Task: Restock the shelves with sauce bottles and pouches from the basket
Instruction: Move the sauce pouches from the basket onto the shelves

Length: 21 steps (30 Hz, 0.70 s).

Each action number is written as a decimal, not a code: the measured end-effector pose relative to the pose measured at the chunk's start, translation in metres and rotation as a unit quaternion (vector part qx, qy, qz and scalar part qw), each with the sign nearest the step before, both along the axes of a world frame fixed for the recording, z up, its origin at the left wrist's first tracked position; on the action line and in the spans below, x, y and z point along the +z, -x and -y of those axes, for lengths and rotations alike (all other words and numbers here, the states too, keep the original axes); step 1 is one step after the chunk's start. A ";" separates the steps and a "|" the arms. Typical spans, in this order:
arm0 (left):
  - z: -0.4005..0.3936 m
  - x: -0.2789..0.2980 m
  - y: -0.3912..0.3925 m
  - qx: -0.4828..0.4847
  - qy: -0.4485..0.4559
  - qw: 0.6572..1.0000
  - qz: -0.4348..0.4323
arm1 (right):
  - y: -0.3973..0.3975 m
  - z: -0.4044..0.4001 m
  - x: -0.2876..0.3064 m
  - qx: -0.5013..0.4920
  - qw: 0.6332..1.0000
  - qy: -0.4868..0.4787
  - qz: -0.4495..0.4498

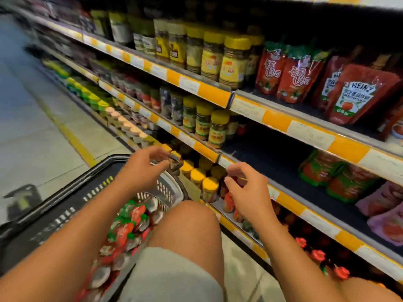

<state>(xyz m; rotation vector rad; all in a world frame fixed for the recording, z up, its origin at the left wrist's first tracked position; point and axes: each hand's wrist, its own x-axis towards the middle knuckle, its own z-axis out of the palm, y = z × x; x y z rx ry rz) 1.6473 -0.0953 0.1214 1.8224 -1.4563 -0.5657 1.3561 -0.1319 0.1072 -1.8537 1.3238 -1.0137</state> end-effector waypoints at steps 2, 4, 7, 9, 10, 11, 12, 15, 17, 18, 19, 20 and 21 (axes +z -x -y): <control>-0.030 -0.016 -0.038 0.054 -0.003 0.999 -0.004 | -0.029 -0.005 0.005 0.047 0.999 -0.019 0.002; -0.059 -0.034 -0.068 0.101 -0.012 0.995 -0.001 | -0.060 -0.007 0.009 0.103 0.994 -0.014 -0.031; -0.092 -0.061 -0.102 0.143 -0.050 0.988 -0.002 | -0.109 -0.009 0.015 0.187 0.974 -0.013 -0.124; -0.109 -0.081 -0.119 0.164 -0.076 0.983 -0.014 | -0.142 -0.010 0.018 0.235 0.955 -0.025 -0.180; -0.117 -0.091 -0.127 0.174 -0.085 0.981 -0.022 | -0.159 -0.011 0.019 0.257 0.944 -0.031 -0.203; -0.125 -0.101 -0.134 0.183 -0.093 0.978 -0.030 | -0.175 -0.011 0.019 0.276 0.934 -0.035 -0.224; -0.131 -0.111 -0.140 0.190 -0.100 0.976 -0.040 | -0.191 -0.012 0.019 0.292 0.924 -0.037 -0.243; -0.144 -0.141 -0.153 0.216 -0.119 0.966 -0.081 | -0.235 -0.018 0.011 0.321 0.896 -0.059 -0.302; -0.149 -0.159 -0.157 0.236 -0.136 0.957 -0.104 | -0.261 -0.022 -0.003 0.327 0.878 -0.084 -0.340; -0.151 -0.167 -0.157 0.242 -0.147 0.952 -0.113 | -0.274 -0.024 -0.011 0.329 0.869 -0.099 -0.357; -0.151 -0.176 -0.156 0.245 -0.159 0.949 -0.117 | -0.285 -0.026 -0.021 0.330 0.861 -0.119 -0.369; -0.150 -0.185 -0.155 0.244 -0.170 0.948 -0.116 | -0.294 -0.027 -0.031 0.330 0.854 -0.141 -0.377; -0.149 -0.193 -0.153 0.243 -0.180 0.946 -0.116 | -0.303 -0.029 -0.043 0.327 0.848 -0.162 -0.384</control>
